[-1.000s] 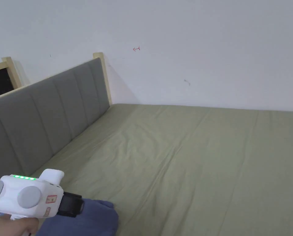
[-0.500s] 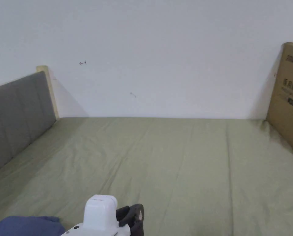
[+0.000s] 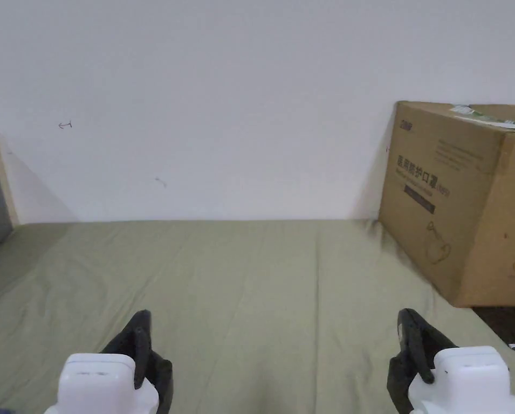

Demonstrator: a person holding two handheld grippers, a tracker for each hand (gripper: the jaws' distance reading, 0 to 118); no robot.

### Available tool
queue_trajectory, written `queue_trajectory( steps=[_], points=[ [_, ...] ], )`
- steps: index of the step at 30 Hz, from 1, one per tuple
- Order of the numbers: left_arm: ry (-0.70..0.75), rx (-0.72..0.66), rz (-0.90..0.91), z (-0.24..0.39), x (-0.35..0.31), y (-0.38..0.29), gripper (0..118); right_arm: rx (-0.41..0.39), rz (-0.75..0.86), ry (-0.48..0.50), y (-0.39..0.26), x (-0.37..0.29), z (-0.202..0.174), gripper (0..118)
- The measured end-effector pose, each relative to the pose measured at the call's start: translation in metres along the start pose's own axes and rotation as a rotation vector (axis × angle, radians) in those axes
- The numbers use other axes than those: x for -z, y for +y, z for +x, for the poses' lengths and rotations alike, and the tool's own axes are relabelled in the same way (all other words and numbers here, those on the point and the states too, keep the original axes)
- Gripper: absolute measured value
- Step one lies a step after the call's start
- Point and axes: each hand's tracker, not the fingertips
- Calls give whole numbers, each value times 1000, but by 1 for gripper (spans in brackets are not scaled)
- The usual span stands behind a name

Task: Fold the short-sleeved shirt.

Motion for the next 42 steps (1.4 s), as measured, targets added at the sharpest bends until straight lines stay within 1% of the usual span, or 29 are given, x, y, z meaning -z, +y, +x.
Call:
queue_trajectory(
  steps=[1, 2, 3, 4, 5, 6, 7, 8, 9, 10, 11, 14, 18, 19, 20, 23, 24, 26, 27, 28, 31, 32, 35, 40, 42],
  points=[
    [-18, -12, 5, 1, 0, -1, 0, 24, 4, 19, -1, 1, 0, 0],
    [-11, -15, 2, 2, 0, -2, 0, 22, 10, 21, -4, -1, 1, 1],
    [-6, 0, 11, 1, -1, 0, 0, 10, 21, 17, -5, -3, 2, 4],
    [-11, 2, 16, -1, -2, 1, 3, 2, 25, 14, -6, -5, 2, 14],
    [-43, -12, 29, -2, -4, 3, 13, -4, 31, 10, -5, -7, 3, 35],
    [-72, -41, 42, -3, -5, 6, 42, 34, 39, 27, 0, -11, 7, 74],
    [-82, -56, 51, -3, -6, 8, 77, 73, 45, 45, 3, -12, 9, 103],
    [-70, -45, 44, -3, -6, 10, 111, 91, 46, 47, 4, -12, 9, 118],
    [-62, -35, 33, 0, -4, 13, 117, 80, 36, 30, 10, -12, 9, 118],
    [-83, -6, 60, 2, -7, 11, 118, 105, 52, 47, -1, -13, 11, 118],
    [-48, -12, 87, 0, -7, 16, 118, 95, 71, 19, -2, -14, 12, 118],
    [-53, -1, 49, -2, -3, 24, 118, 61, 65, -12, 7, -10, 6, 118],
    [-66, 18, 3, -5, 2, 20, 118, 52, 46, 0, 10, -10, 4, 118],
    [-71, 3, 23, -5, -1, 18, 118, 49, 47, 2, 13, -10, 4, 118],
    [-83, 2, 18, -7, -1, 19, 118, 41, -14, 8, 10, -10, 4, 118],
    [-114, -13, 17, -12, 0, 17, 118, 30, -25, 26, 11, -2, 3, 118],
    [-113, -9, 9, -14, 1, 17, 118, 47, -32, 40, 8, -3, -1, 118],
    [-62, -2, -3, -15, 5, 15, 118, 41, -38, 47, 5, 3, -2, 118],
    [-32, -14, -19, -15, 5, 13, 118, 36, -44, 47, 4, 9, -3, 118],
    [-51, -37, -25, -18, 7, 12, 118, 33, -52, 47, 4, 3, -5, 118],
    [-124, -155, -72, -31, 11, 11, 118, 29, -76, 60, -1, 16, -4, 118],
    [-110, -170, -76, -32, 12, 12, 118, 3, -59, 59, 3, 5, -8, 118],
    [40, -115, -71, -27, 15, 14, 118, -7, -84, 60, 1, 13, -12, 118],
    [36, -108, -61, -28, 18, 18, 118, 3, -89, 61, 0, 7, -14, 118],
    [117, -110, -78, -27, 20, 20, 118, 3, -97, 60, 0, 8, -14, 118]
  ],
)
